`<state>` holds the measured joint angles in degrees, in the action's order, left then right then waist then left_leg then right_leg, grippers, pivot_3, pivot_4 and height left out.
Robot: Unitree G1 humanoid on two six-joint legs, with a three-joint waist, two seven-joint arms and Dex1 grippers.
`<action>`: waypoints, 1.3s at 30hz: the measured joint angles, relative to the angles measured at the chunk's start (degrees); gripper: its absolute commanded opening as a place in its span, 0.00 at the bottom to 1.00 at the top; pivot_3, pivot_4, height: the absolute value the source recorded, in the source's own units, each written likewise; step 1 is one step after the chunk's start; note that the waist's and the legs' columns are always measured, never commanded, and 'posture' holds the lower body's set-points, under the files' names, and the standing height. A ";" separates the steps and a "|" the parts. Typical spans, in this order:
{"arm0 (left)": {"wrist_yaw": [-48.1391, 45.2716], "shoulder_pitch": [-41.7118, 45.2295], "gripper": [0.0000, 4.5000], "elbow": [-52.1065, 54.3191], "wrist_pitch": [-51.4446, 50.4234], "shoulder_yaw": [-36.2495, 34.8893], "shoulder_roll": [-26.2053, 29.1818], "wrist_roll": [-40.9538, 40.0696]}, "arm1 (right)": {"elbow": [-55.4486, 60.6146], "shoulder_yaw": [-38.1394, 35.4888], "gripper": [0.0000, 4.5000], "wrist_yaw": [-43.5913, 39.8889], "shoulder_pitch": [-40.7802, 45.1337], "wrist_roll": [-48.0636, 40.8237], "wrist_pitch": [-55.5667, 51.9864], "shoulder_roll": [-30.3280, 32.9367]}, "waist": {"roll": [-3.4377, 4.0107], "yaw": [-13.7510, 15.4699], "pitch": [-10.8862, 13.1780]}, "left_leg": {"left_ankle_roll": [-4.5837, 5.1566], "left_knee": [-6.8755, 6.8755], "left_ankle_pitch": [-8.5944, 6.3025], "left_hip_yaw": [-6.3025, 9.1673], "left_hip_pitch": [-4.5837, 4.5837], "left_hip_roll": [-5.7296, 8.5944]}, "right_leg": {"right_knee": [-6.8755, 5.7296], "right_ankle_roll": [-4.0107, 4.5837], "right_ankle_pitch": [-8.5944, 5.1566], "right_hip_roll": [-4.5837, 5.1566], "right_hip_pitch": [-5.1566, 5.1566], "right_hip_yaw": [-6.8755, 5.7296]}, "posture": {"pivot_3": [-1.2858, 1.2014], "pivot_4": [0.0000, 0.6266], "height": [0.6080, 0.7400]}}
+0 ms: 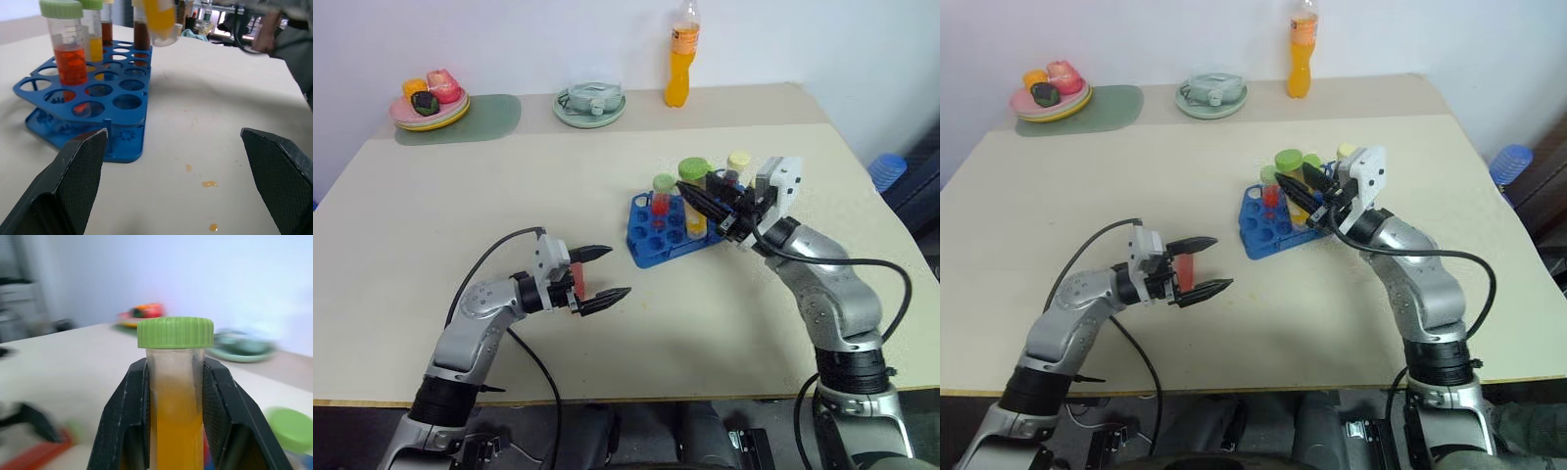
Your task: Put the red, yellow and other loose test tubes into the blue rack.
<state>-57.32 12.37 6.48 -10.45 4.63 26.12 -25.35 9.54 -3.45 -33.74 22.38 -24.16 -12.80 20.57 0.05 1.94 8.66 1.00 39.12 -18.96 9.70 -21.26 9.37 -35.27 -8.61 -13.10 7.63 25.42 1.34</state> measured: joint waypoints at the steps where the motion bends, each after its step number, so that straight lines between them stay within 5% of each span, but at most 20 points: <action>1: -0.01 0.13 1.00 0.00 -0.02 0.00 0.00 -0.10 | -1.70 0.11 0.19 0.58 -0.21 1.43 2.02 -0.96 | 0.01 -0.12 0.00 | 0.00 0.00 0.00 0.00 0.00 0.00 | -0.02 0.00 0.00 0.00 0.01 0.00 | 0.52 0.24 1.00; 16: 0.08 1.41 1.00 0.01 -0.39 -0.74 0.03 -0.28 | -19.66 0.39 0.19 10.35 0.57 14.41 26.97 -8.11 | 0.04 -2.71 -0.01 | -0.04 -0.11 0.01 0.04 0.11 -0.01 | -0.08 0.01 0.00 -0.03 0.01 -0.01 | 0.52 0.24 1.00; 39: 0.12 1.40 1.00 0.65 -1.06 -0.96 0.29 -0.27 | -27.40 1.01 0.19 11.89 3.33 15.12 34.45 -10.56 | 0.06 -2.76 -0.03 | -0.05 -0.12 0.01 0.04 0.22 -0.01 | -0.10 0.01 0.00 -0.04 -0.07 0.00 | 0.52 0.24 1.00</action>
<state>-57.21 13.77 7.13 -11.51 3.66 26.41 -25.62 -17.86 -2.44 -21.85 25.71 -9.04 21.65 10.01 0.12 -0.82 8.63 0.95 39.00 -18.95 9.73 -21.04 9.36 -35.37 -8.61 -13.10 7.59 25.35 1.34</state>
